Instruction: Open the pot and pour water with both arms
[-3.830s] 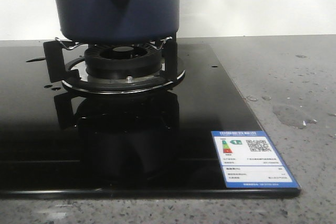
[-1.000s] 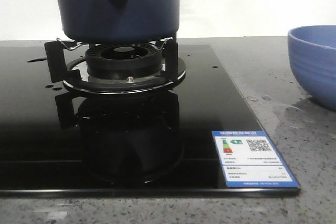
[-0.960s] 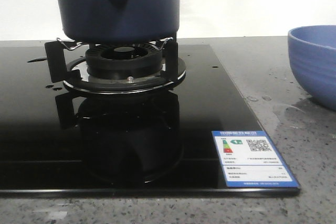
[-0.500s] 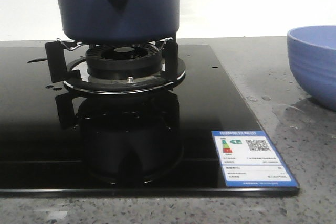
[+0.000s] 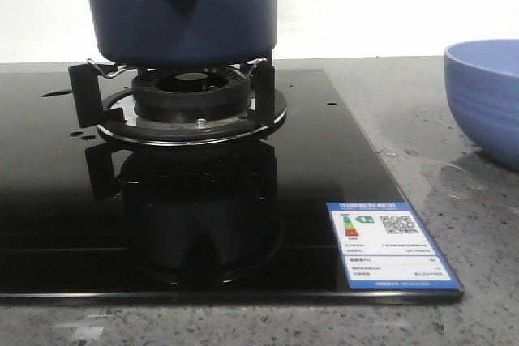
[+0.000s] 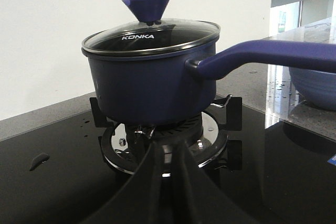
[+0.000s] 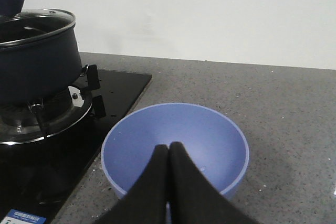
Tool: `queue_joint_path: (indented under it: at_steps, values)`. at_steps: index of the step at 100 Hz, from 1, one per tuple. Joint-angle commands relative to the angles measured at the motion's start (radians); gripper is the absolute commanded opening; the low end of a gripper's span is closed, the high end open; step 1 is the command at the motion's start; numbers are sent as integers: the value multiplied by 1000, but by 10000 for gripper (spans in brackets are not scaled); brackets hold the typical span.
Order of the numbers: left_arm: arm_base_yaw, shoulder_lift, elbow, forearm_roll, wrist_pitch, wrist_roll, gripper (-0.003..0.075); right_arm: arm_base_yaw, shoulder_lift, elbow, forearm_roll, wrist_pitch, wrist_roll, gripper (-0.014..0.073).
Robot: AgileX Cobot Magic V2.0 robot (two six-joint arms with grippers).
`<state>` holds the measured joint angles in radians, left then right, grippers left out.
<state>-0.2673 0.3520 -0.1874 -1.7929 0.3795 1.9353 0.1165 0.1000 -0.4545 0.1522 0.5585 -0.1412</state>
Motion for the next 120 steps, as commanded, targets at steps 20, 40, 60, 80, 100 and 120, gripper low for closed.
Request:
queue_joint_path:
  at_steps: [20,40,60,80,100,120]
  values:
    - [1,5,-30,-66,34,-8,-20,2,10,-23,-3,-73,-14,-63]
    - [1,5,-30,-66,34,-8,-20,2,10,-23,-3,-73,-14,-63]
    - [1,2,-30,-62,14,-8,-20,2,10,-23,-3,-73,-14,-63]
    - [75,-56,-30,172,-4,-189,-20,2,10,-23,-3,-73,-14,-63]
    - [152,-112,-30,821,-12,-861,-20,2,10,-23,-3,-73,-14,-63]
    - [157,-141,-28,1378,-133,-1353,-20,2,10,-23,-3,-71,-14,-63]
